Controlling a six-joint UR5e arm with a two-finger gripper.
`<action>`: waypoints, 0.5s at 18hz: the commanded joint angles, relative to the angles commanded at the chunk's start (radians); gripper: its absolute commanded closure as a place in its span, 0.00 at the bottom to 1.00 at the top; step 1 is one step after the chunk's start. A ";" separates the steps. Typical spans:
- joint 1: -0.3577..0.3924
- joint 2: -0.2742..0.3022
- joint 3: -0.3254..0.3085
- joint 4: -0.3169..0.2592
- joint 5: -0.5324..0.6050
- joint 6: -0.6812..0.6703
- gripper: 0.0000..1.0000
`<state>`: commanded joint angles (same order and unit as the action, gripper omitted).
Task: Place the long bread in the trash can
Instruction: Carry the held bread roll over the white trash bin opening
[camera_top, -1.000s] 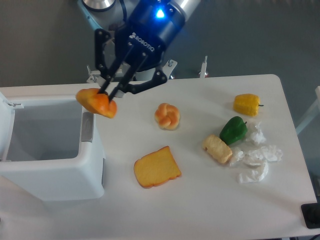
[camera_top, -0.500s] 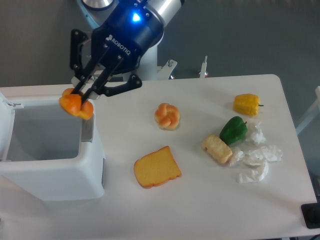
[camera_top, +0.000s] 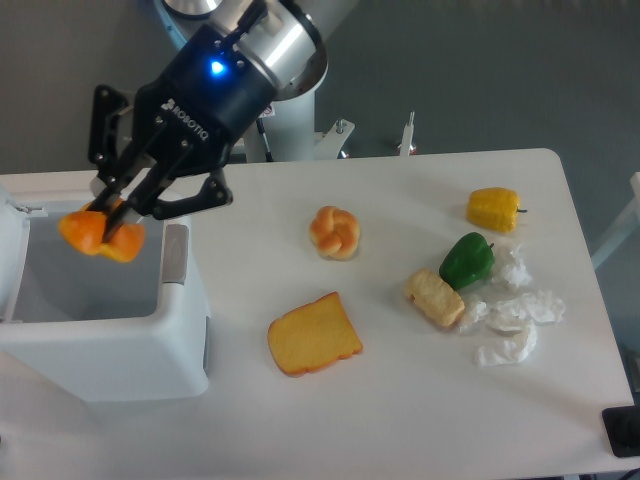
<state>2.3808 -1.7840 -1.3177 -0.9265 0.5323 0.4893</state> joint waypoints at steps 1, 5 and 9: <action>0.000 0.000 0.000 -0.002 0.000 0.005 0.91; -0.024 -0.008 -0.011 0.000 0.000 0.044 0.91; -0.052 -0.026 -0.020 0.000 0.000 0.083 0.91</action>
<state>2.3286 -1.8100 -1.3376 -0.9265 0.5323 0.5722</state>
